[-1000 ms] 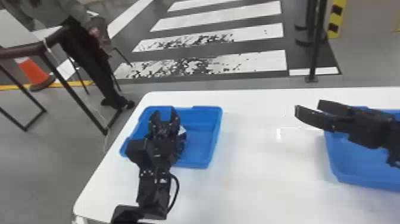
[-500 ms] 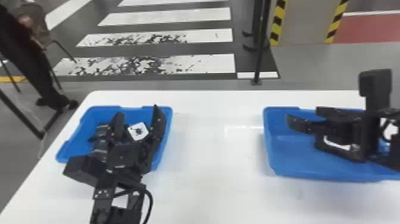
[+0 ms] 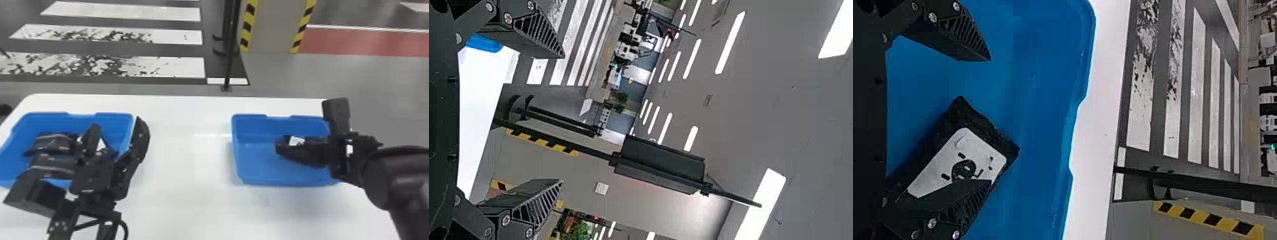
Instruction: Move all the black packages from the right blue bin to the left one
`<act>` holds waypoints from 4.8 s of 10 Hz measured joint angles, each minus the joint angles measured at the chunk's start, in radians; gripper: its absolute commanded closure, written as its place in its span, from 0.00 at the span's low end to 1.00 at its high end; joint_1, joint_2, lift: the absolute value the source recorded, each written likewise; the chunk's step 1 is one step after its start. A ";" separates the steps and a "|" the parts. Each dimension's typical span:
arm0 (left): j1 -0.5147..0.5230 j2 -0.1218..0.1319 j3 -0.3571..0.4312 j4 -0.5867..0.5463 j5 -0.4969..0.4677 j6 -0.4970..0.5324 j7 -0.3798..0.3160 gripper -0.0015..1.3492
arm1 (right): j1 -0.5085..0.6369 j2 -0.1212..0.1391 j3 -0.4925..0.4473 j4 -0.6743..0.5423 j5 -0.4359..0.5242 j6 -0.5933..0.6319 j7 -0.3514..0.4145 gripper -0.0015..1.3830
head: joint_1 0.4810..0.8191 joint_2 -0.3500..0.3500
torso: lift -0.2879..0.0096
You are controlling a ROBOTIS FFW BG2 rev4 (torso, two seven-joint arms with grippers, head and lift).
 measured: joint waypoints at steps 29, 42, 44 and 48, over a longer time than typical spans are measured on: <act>-0.050 0.031 -0.138 0.002 0.196 -0.017 -0.030 0.14 | 0.161 0.003 0.086 -0.170 -0.425 -0.303 -0.025 0.85 | 0.63 0.50 | 0.38; -0.058 0.050 -0.181 0.034 0.172 -0.013 -0.030 0.90 | 0.079 -0.030 0.369 -0.176 -0.593 -0.328 -0.009 0.85 | 0.63 0.73 | 0.38; -0.058 0.050 -0.177 0.039 0.168 -0.005 -0.027 0.90 | 0.079 -0.030 0.370 -0.178 -0.598 -0.340 -0.007 0.85 | 0.63 0.74 | 0.38; -0.057 0.048 -0.168 0.039 0.151 -0.017 -0.030 0.90 | 0.063 -0.030 0.381 -0.164 -0.607 -0.370 -0.001 0.84 | 0.63 0.74 | 0.38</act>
